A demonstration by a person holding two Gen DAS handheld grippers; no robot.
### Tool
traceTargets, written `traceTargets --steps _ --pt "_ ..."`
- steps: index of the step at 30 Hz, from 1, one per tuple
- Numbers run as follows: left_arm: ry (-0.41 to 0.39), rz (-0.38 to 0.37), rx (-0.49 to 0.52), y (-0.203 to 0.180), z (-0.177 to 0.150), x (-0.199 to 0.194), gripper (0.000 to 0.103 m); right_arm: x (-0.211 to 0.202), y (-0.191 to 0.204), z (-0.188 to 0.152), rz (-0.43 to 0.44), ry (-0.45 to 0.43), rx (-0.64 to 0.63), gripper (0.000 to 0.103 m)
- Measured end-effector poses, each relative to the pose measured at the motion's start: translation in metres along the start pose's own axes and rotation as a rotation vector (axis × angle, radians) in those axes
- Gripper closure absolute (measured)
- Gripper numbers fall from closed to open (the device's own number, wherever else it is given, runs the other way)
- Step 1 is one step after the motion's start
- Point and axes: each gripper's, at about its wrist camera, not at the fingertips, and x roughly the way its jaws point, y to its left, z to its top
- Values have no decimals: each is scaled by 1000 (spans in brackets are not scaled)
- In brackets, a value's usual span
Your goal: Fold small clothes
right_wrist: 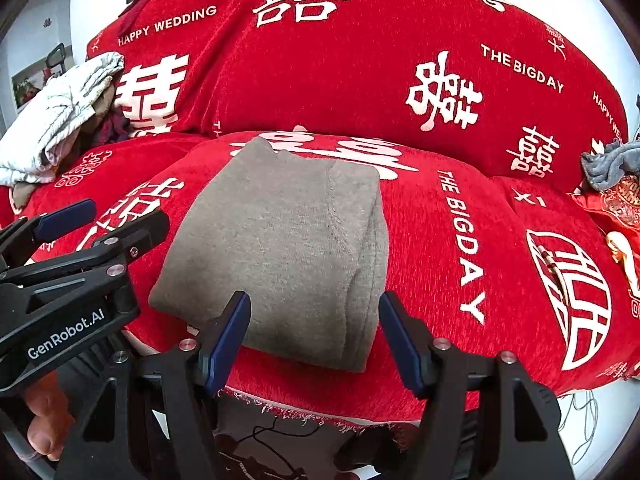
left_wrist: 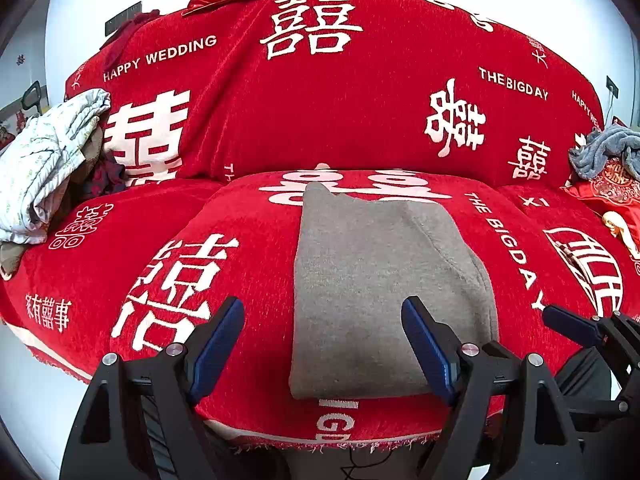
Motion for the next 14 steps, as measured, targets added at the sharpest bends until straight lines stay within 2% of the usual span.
traceTargets --steps 14 --pt "1 10 -23 4 -3 3 21 6 -1 -1 4 17 -7 33"
